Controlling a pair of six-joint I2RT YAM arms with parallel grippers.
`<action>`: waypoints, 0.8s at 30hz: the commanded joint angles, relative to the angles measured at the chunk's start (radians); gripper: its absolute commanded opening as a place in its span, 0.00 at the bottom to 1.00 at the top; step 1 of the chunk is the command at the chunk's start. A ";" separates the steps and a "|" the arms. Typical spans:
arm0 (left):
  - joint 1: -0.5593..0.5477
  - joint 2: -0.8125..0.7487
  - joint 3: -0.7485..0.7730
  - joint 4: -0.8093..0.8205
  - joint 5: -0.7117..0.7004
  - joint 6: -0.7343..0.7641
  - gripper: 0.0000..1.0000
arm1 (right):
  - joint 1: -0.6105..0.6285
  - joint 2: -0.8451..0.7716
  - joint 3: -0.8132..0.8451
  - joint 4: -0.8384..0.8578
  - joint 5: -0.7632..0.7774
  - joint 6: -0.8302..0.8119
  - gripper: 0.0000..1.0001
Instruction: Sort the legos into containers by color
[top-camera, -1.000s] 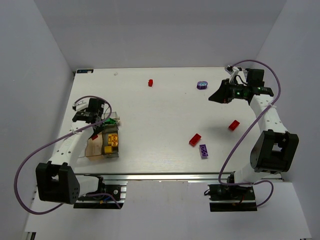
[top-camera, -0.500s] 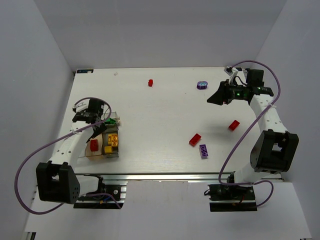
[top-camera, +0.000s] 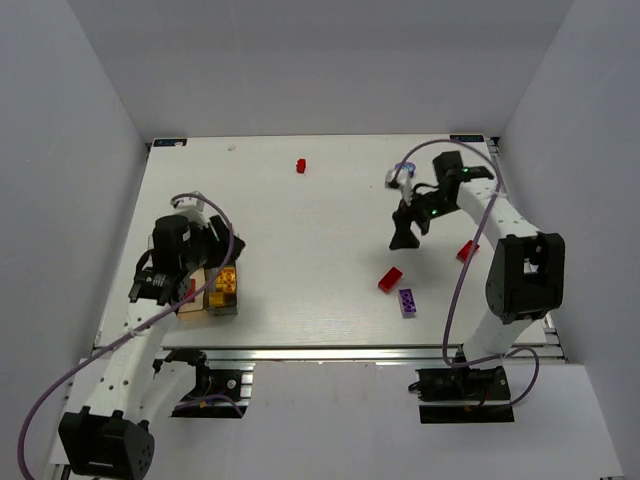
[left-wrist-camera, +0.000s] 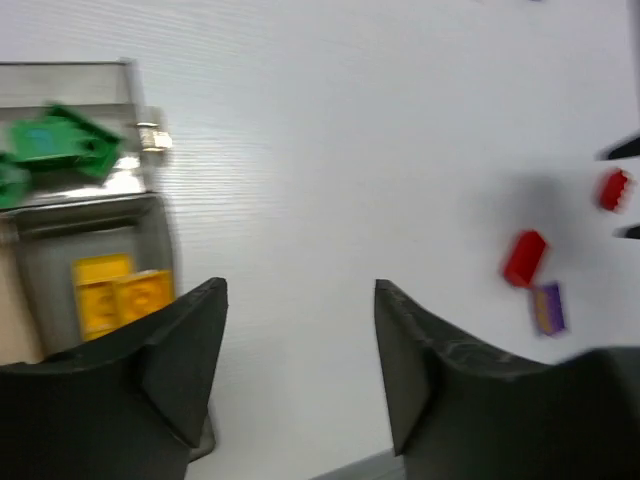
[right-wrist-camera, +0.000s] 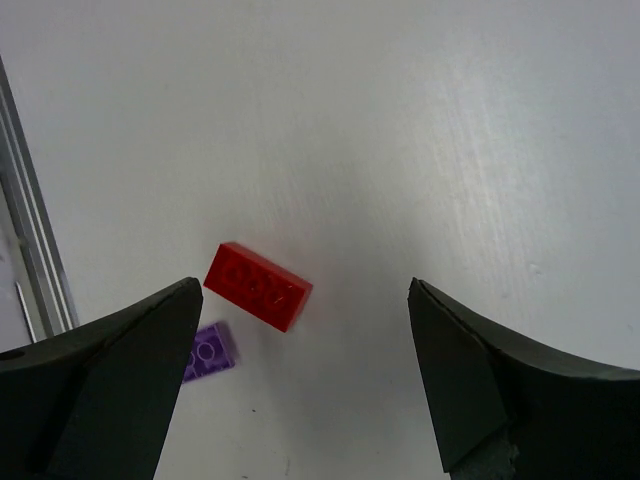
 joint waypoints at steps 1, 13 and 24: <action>-0.006 -0.011 -0.078 0.223 0.367 0.073 0.73 | 0.064 -0.043 -0.088 -0.038 0.195 -0.312 0.89; -0.006 -0.147 -0.123 0.191 0.281 0.156 0.76 | 0.102 0.142 0.075 -0.373 0.187 -1.139 0.71; 0.003 -0.290 -0.130 0.173 0.174 0.147 0.83 | 0.265 0.124 -0.059 -0.225 0.328 -1.095 0.73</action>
